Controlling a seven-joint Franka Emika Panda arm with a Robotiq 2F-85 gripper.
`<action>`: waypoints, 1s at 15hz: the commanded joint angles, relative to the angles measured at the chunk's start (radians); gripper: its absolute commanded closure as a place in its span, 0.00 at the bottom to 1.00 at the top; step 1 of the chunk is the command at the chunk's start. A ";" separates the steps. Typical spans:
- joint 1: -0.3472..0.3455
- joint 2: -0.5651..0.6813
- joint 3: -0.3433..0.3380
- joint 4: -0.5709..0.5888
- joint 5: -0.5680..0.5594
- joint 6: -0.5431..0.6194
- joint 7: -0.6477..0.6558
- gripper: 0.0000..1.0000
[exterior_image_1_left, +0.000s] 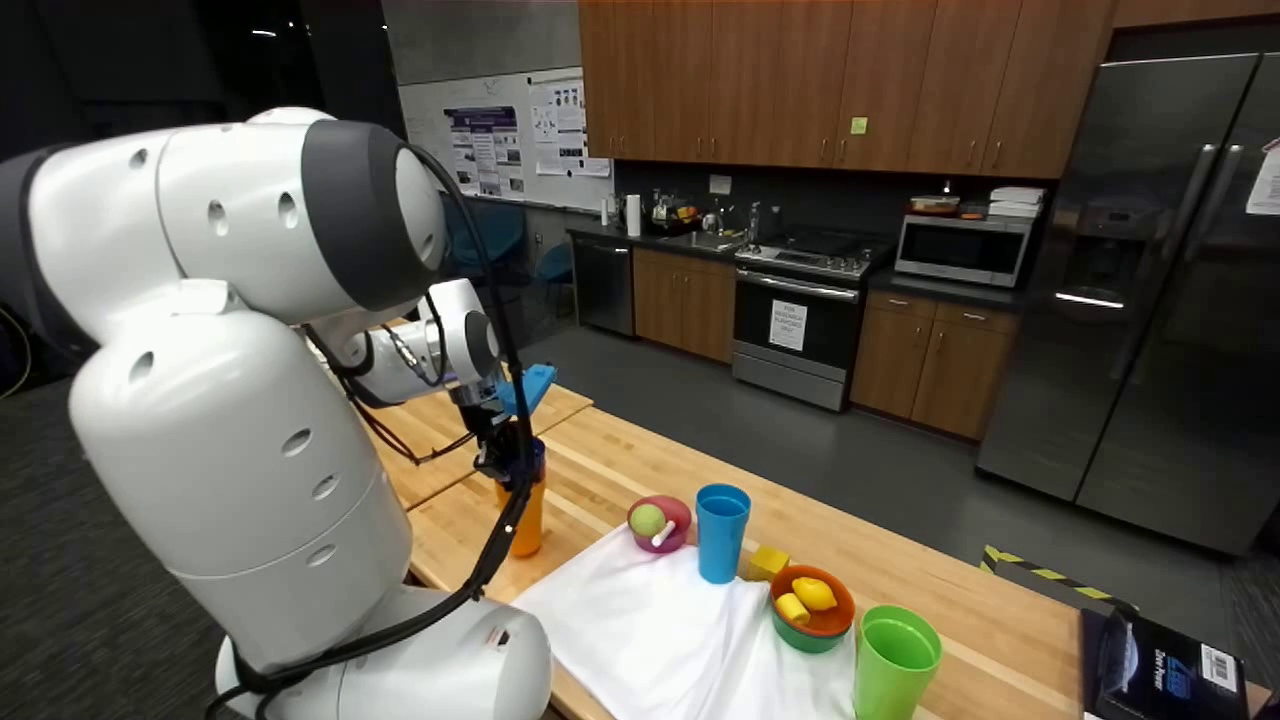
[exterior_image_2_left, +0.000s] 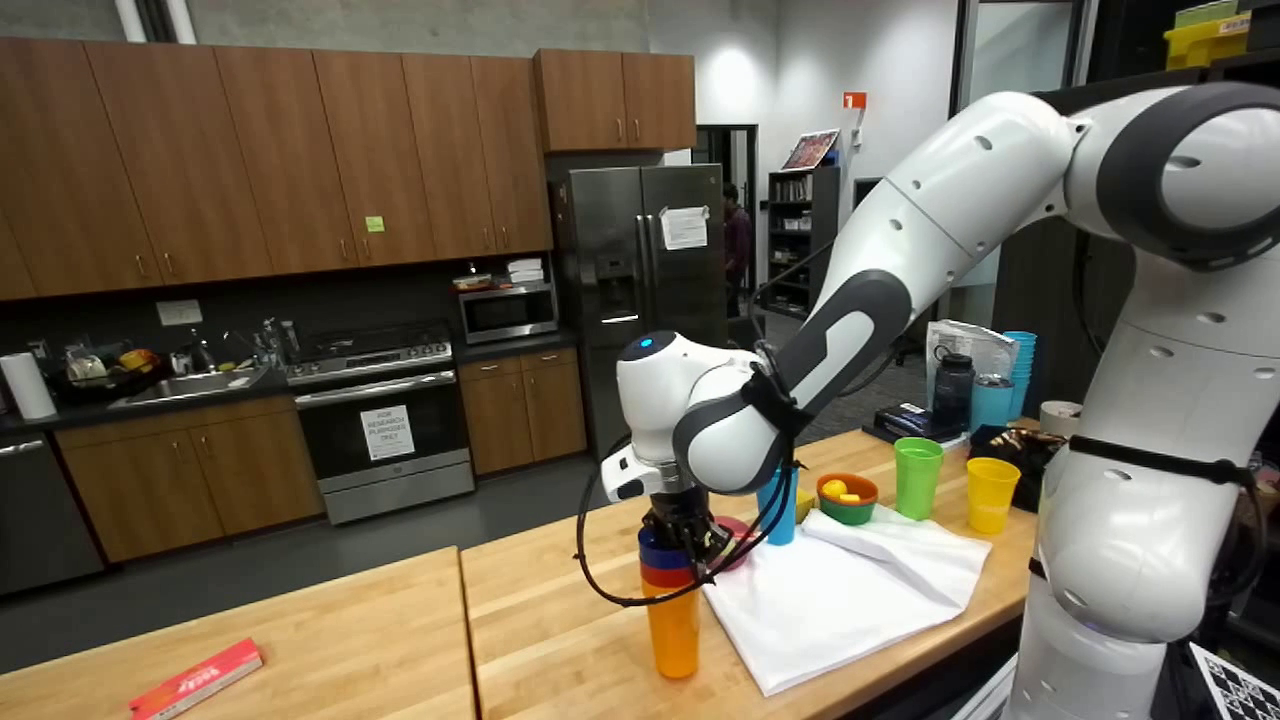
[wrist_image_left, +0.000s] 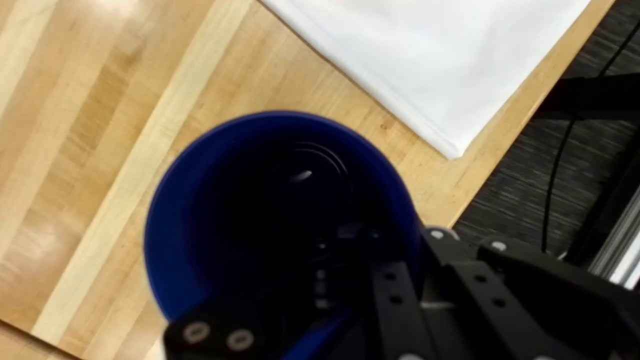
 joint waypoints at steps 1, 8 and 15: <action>-0.002 -0.061 0.012 -0.006 -0.114 0.049 0.101 0.98; 0.020 -0.040 0.027 0.050 -0.220 0.055 0.152 0.98; 0.040 0.015 0.026 0.062 -0.189 -0.015 0.085 0.98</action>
